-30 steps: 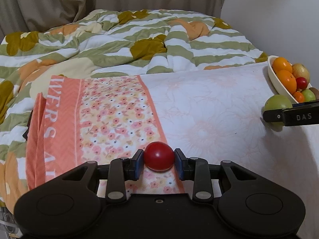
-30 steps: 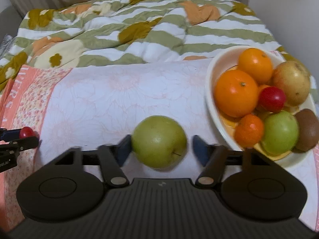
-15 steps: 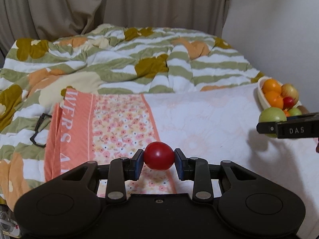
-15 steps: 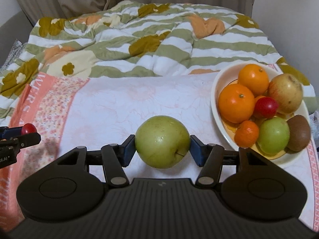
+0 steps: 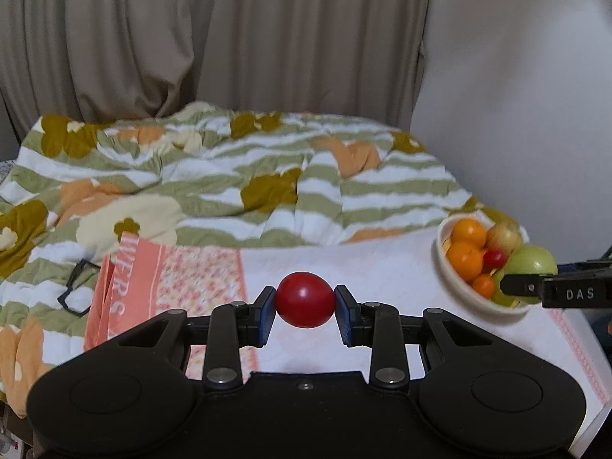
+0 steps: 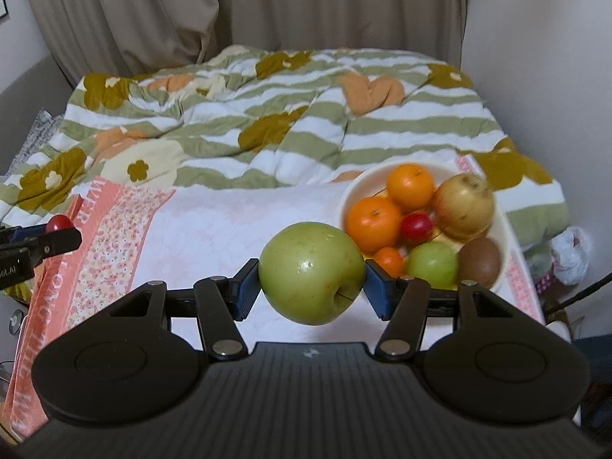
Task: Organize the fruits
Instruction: 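Drop the tomato in the bowl with the left tool while the right tool carries the apple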
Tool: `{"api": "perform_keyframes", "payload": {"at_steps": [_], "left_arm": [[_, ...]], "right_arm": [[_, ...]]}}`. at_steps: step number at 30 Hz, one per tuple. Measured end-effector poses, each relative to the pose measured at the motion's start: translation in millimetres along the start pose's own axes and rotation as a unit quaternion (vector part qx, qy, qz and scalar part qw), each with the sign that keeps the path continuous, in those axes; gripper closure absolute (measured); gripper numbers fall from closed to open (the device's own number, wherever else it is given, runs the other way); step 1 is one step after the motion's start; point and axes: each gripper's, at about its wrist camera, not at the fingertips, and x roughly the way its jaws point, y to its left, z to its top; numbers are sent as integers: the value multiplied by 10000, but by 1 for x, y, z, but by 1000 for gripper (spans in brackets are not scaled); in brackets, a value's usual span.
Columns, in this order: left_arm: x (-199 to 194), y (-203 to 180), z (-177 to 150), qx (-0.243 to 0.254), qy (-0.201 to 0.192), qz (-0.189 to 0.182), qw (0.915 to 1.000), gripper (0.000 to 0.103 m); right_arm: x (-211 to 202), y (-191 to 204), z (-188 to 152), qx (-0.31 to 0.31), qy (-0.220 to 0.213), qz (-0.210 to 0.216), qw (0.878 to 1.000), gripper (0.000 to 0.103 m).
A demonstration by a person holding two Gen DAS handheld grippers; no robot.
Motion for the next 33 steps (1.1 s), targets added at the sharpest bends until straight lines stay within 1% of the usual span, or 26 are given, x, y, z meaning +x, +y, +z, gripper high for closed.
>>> {"api": "perform_keyframes", "payload": {"at_steps": [4, 10, 14, 19, 22, 25, 33], "left_arm": [[-10, -34, 5, -26, -185, 184, 9997, 66], [-12, -94, 12, -85, -352, 243, 9990, 67], [-3, -131, 14, -127, -377, 255, 9989, 66], [17, -170, 16, -226, -287, 234, 9991, 67], [31, -187, 19, -284, -193, 206, 9992, 66], [43, -201, 24, -236, -133, 212, 9994, 66], [90, -213, 43, 17, 87, 106, 9999, 66]], "right_arm": [[-17, -33, 3, -61, -143, 146, 9998, 30], [-32, -89, 9, -282, -287, 264, 9988, 30], [-31, -122, 12, -429, -319, 341, 9980, 30], [-23, -153, 19, -591, -283, 434, 9969, 30], [-16, -169, 24, -624, -238, 545, 9963, 30], [-8, -178, 27, -652, -194, 607, 9958, 30], [13, -192, 32, -505, -38, 596, 9969, 30]]}}
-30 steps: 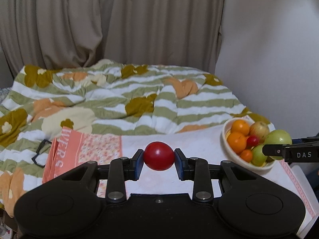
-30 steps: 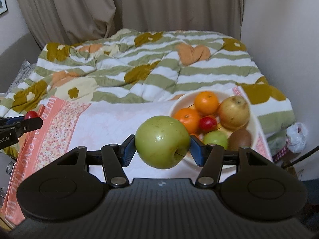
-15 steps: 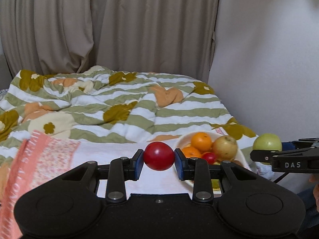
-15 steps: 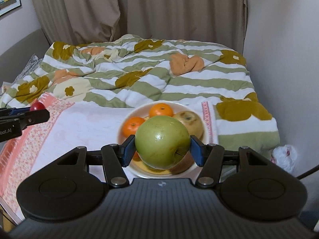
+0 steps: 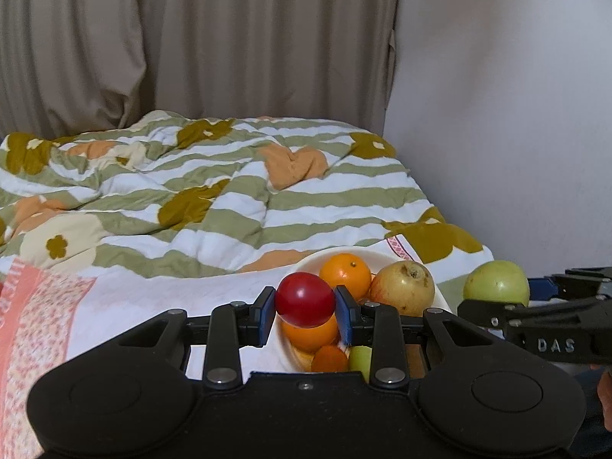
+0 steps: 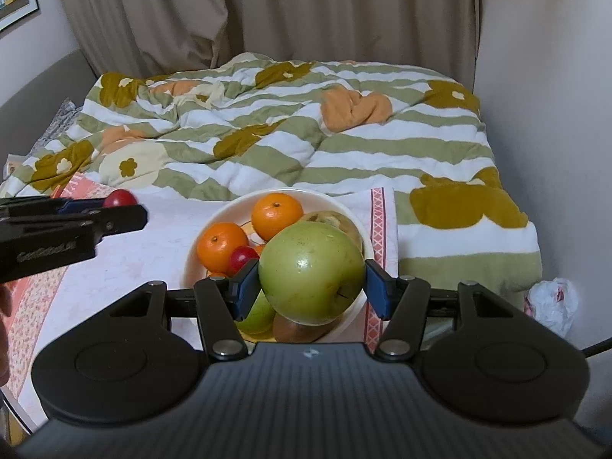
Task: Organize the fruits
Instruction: 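Drop the tomato in the bowl with the left tool while the right tool carries the apple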
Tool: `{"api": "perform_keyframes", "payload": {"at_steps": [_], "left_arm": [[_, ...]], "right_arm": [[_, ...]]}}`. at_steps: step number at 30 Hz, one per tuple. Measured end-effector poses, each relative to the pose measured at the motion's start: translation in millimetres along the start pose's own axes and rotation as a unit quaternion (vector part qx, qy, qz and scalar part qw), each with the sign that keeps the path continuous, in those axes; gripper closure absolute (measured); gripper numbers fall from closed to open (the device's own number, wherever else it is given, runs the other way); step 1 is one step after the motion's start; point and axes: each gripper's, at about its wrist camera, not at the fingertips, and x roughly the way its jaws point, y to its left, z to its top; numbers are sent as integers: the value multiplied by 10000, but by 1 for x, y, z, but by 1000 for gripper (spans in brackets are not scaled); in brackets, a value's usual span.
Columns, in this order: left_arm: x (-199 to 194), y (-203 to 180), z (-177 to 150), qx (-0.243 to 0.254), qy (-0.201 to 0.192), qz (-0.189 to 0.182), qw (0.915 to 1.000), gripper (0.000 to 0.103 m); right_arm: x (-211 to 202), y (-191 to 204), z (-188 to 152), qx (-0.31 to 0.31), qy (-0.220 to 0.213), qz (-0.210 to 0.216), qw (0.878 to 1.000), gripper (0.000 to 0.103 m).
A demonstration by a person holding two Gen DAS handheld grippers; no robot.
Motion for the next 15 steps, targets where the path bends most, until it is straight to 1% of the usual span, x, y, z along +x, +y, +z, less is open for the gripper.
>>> {"api": "perform_keyframes", "payload": {"at_steps": [7, 11, 15], "left_arm": [[50, 5, 16, 248, 288, -165, 9991, 66], [80, 9, 21, 335, 454, -286, 9980, 66], [101, 11, 22, 418, 548, -389, 9969, 66]], "right_arm": [[19, -4, 5, 262, 166, -112, 9995, 30], [28, -6, 7, 476, 225, -209, 9984, 30], [35, -8, 8, 631, 271, -317, 9971, 30]]}}
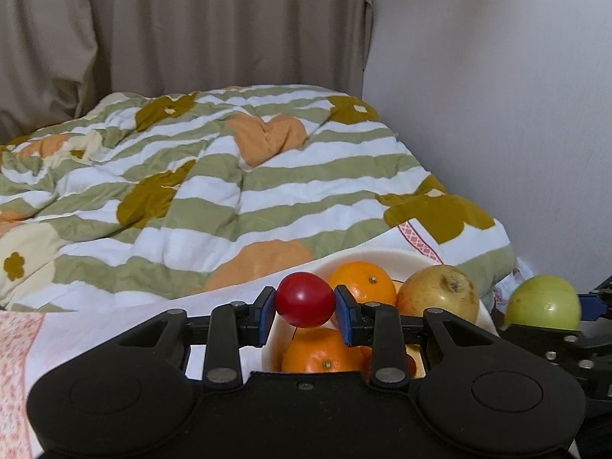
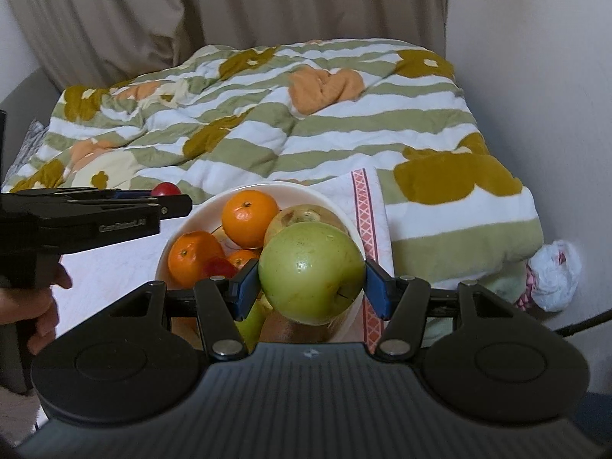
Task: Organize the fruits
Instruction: 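Drop the tomato in the bowl with the left tool while the right tool carries the apple, then lower the green apple into the bowl and open the right tool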
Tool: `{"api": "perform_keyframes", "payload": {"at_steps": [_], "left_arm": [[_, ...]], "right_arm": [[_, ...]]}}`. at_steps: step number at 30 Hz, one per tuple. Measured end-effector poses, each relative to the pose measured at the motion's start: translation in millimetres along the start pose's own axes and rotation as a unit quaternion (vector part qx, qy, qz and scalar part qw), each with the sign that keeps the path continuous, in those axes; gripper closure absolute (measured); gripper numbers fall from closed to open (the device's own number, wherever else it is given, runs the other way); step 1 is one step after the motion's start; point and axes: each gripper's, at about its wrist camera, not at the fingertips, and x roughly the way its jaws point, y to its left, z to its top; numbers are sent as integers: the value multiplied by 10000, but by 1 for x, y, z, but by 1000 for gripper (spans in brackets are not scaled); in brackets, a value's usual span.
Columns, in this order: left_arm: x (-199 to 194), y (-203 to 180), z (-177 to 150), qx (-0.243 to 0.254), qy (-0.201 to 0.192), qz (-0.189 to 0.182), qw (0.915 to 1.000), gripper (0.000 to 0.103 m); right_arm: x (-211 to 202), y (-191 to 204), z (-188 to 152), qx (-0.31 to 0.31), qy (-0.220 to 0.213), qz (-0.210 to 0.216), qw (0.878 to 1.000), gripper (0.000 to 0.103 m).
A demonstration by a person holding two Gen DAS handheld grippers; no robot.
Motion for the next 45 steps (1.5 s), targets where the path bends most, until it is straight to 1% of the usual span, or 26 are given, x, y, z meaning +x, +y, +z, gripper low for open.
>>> {"api": "perform_keyframes", "payload": {"at_steps": [3, 5, 7, 8, 9, 10, 13, 19, 25, 28, 33, 40, 43, 44, 45], "left_arm": [[10, 1, -1, 33, 87, -59, 9999, 66], [13, 2, -1, 10, 122, -84, 9999, 53], [10, 3, -1, 5, 56, -65, 10000, 10], [7, 4, -1, -2, -33, -28, 10000, 4], [2, 4, -1, -3, -147, 8, 9999, 2], [-2, 5, 0, 5, -208, 36, 9998, 2], [-13, 9, 0, -40, -205, 148, 9997, 2], [-44, 20, -11, -240, -276, 437, 9984, 2], [-77, 33, -28, -600, -360, 677, 9952, 2], [-92, 36, -38, -755, -377, 788, 9933, 2], [-114, 37, -57, -932, -405, 1034, 9894, 2], [-138, 33, -86, -1104, -456, 1353, 9836, 2], [-144, 30, -96, -1098, -428, 1600, 9800, 2], [-146, 28, -98, -1109, -425, 1667, 9788, 2], [-149, 28, -101, -1130, -425, 1705, 9779, 2]], "right_arm": [[2, -1, -1, 76, 22, -60, 10000, 30], [3, -2, -2, 112, 28, -95, 9999, 30], [2, -3, -2, 145, 23, -122, 9998, 30], [2, -3, -2, 154, 19, -127, 9998, 30], [0, -3, -2, 155, 8, -131, 9998, 30], [-1, -3, -2, 149, -8, -138, 9998, 30], [-5, -3, -2, 101, -53, -113, 9999, 30], [-8, 5, -1, -138, -123, 71, 9998, 30], [0, 18, 2, -519, -144, 257, 9982, 30], [8, 26, -1, -812, -156, 277, 9962, 30], [22, 34, -9, -1084, -161, 380, 9933, 30], [33, 37, -23, -1533, -372, 480, 9863, 30], [38, 37, -28, -1735, -410, 494, 9827, 30], [39, 37, -30, -1772, -407, 488, 9821, 29], [38, 37, -32, -1827, -479, 455, 9809, 24]]}}
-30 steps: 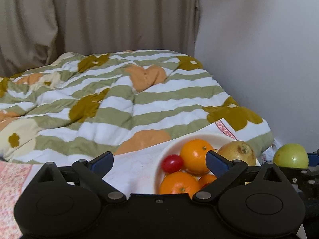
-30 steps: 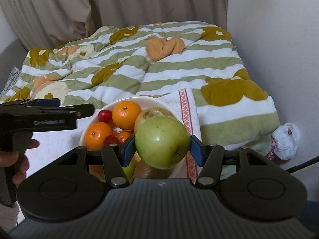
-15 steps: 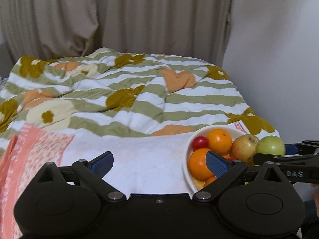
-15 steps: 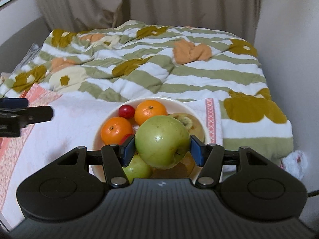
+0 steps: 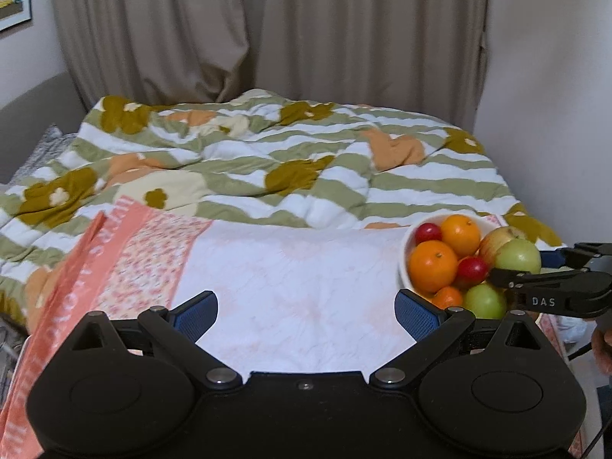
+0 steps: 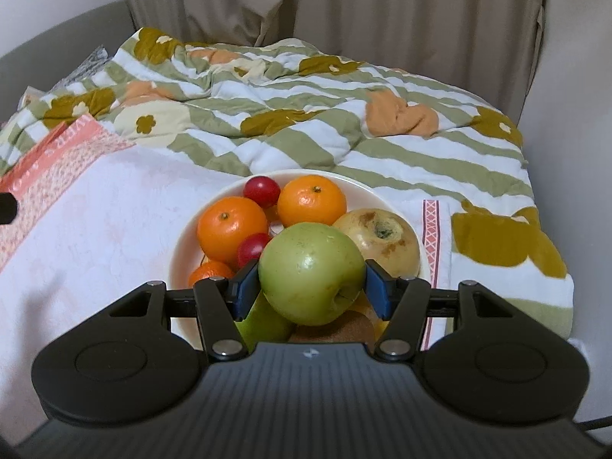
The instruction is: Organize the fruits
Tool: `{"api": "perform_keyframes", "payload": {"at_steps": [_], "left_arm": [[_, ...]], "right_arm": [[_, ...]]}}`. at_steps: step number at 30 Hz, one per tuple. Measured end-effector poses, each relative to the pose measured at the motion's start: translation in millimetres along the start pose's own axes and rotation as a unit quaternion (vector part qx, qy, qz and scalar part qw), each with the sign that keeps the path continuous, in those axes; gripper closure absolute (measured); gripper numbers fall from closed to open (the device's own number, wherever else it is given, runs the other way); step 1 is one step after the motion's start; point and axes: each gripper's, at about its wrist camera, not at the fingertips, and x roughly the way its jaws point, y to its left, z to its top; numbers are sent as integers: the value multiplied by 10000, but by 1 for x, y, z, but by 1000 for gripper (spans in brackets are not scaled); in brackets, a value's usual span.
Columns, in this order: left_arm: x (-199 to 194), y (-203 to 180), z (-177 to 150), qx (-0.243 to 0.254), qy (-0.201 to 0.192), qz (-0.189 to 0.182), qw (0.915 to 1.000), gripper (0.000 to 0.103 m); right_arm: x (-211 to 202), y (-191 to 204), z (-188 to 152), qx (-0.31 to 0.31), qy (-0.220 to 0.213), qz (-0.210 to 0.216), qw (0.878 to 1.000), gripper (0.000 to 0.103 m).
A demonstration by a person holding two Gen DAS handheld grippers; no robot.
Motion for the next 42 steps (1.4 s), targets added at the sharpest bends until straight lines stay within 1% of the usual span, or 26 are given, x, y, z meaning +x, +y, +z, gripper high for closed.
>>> {"api": "perform_keyframes", "payload": {"at_steps": [1, 2, 3, 5, 9, 13, 17, 25, 27, 30, 33, 38, 42], "left_arm": [[-3, 1, -2, -31, -3, 24, 10000, 2], [-6, 3, -4, -63, -10, 35, 10000, 2], [-9, 3, -5, -85, -17, 39, 10000, 2], [-15, 5, -8, -131, -47, 45, 9999, 2], [-33, 11, -10, -245, -185, -18, 9995, 2], [-53, 18, -10, -170, -380, -31, 9991, 2], [-78, 33, -11, -160, -607, -143, 9979, 2], [-126, 67, -19, 105, -1078, -179, 9940, 0], [-132, 75, -23, 181, -1119, -204, 9933, 0], [-141, 86, -30, 311, -1166, -164, 9926, 0], [-148, 95, -38, 369, -1175, -137, 9923, 0], [-155, 101, -53, 520, -1135, -145, 9921, 0], [-158, 102, -62, 592, -1095, -167, 9921, 0]], "right_arm": [[-3, 1, -1, -85, -111, -70, 9999, 19], [-7, 3, -2, -166, -194, -150, 9996, 6], [-9, 5, -3, -236, -255, -246, 9991, 0], [-17, 8, -5, -329, -368, -416, 9979, 0], [-31, 11, -7, -172, -320, -376, 9986, 0], [-62, 22, -5, -21, -423, -440, 9981, 0], [-99, 43, 3, 27, -508, -636, 9967, 0], [-163, 98, 9, 432, -668, -688, 9945, 0], [-177, 112, 6, 548, -682, -661, 9940, 0], [-193, 129, 1, 818, -594, -620, 9929, 0], [-207, 143, -8, 1020, -538, -661, 9911, 0], [-220, 161, -24, 1107, -483, -840, 9891, 0], [-224, 168, -35, 1169, -455, -879, 9882, 0]]}}
